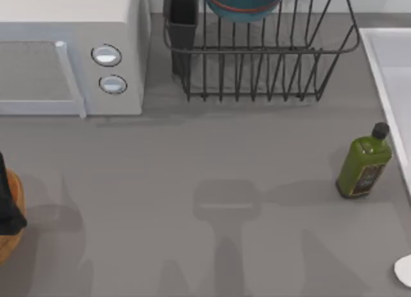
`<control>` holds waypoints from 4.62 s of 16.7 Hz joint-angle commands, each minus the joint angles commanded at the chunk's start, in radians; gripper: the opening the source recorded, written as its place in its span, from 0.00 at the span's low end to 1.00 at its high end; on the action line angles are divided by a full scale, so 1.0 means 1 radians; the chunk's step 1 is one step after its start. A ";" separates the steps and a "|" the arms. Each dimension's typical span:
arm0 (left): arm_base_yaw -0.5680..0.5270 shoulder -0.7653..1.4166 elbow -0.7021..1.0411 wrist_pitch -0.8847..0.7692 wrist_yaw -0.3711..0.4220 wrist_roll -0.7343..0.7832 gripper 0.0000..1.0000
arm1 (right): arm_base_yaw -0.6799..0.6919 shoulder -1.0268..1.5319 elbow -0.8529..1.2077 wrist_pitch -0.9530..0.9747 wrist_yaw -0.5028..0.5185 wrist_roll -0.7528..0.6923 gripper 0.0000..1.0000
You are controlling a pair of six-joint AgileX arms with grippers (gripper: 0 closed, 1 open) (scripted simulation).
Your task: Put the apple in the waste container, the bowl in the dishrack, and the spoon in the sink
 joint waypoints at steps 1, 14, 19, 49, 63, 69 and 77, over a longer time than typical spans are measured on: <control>0.000 0.000 0.000 0.000 0.000 0.000 1.00 | -0.030 -0.097 -0.053 -0.039 -0.019 -0.003 1.00; 0.000 0.000 0.000 0.000 0.000 0.000 1.00 | -0.165 -0.503 -0.213 -0.201 -0.066 0.013 1.00; 0.000 0.000 0.000 0.000 0.000 0.000 1.00 | -0.179 -0.403 -0.160 -0.296 -0.070 -0.088 1.00; 0.000 0.000 0.000 0.000 0.000 0.000 1.00 | -0.346 0.918 0.691 -1.254 -0.062 -1.968 1.00; 0.000 0.000 0.000 0.000 0.000 0.000 1.00 | -0.344 1.125 0.455 -0.809 -0.062 -1.963 1.00; 0.000 0.000 0.000 0.000 0.000 0.000 1.00 | -0.344 1.136 0.442 -0.787 -0.062 -1.963 0.92; 0.000 0.000 0.000 0.000 0.000 0.000 1.00 | -0.344 1.136 0.442 -0.787 -0.062 -1.963 0.32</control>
